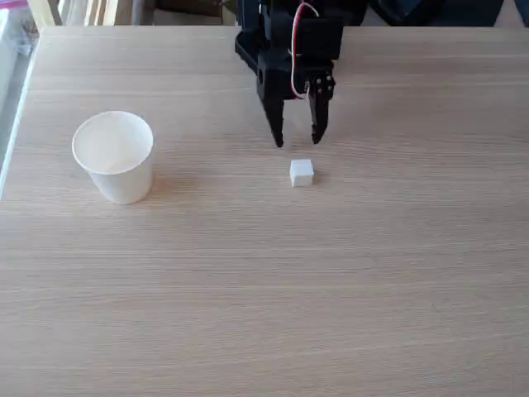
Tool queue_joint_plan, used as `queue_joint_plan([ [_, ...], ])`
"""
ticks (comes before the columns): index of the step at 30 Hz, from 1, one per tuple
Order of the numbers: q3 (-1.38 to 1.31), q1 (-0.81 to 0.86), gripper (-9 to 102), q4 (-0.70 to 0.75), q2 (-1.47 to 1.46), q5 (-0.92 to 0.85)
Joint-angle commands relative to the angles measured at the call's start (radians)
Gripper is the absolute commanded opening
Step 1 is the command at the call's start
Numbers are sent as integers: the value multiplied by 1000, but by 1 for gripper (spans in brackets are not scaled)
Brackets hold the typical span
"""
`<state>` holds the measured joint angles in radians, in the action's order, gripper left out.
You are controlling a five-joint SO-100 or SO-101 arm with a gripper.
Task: Grasp a block and put it in the bin.
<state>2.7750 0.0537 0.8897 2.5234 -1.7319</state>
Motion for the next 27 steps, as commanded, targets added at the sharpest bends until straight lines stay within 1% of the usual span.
queue_joint_plan([
  [1,-57,6,29,-28,-46,-9],
  [8,-87,34,29,-118,-135,-41],
  [12,-112,37,28,-143,-179,-44],
  [27,-218,-2,28,-147,-298,-14],
])
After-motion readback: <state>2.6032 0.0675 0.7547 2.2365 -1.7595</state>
